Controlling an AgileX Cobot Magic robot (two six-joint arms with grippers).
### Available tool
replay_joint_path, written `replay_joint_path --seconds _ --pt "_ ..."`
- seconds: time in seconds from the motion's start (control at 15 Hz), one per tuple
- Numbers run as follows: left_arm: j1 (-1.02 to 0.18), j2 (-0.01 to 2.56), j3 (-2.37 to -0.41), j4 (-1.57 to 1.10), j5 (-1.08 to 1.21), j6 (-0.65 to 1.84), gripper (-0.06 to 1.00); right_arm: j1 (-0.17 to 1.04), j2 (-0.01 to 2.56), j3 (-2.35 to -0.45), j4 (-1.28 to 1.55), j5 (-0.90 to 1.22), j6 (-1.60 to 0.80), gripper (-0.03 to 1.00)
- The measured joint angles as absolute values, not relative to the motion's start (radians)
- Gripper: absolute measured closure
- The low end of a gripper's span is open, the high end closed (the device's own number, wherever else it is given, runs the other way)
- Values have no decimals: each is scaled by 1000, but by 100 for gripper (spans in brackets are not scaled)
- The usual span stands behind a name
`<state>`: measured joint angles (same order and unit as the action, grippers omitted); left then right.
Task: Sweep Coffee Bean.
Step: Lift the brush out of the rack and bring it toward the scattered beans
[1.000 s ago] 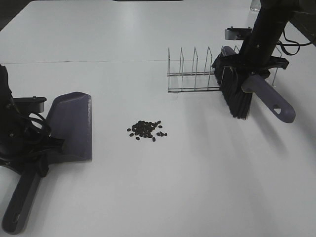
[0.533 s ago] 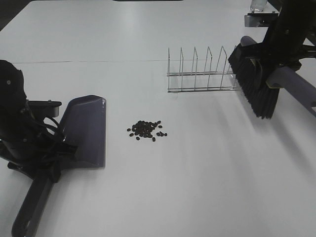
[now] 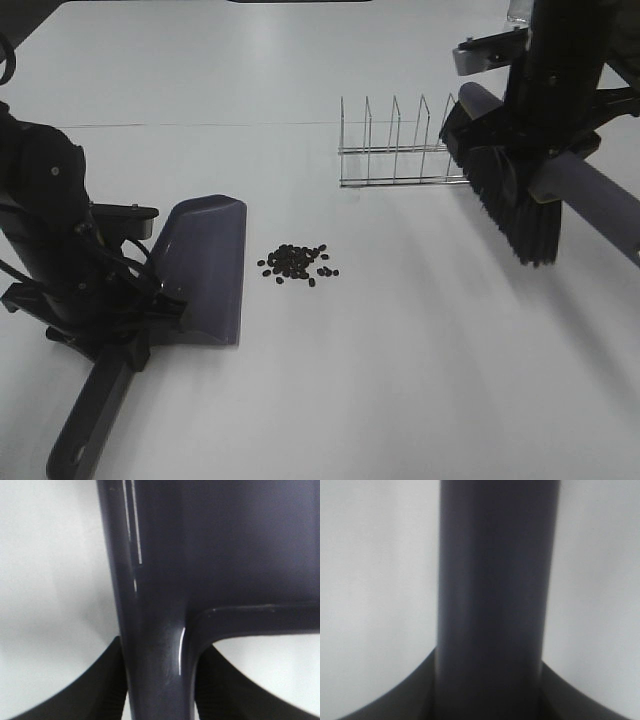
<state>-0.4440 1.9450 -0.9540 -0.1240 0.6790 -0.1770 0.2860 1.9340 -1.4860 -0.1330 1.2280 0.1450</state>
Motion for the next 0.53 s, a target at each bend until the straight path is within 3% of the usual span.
replay_joint_path --seconds 0.53 --pt "-447 1978 -1020 26 776 -221 59 424 2051 -1483 -241 1208 273 68"
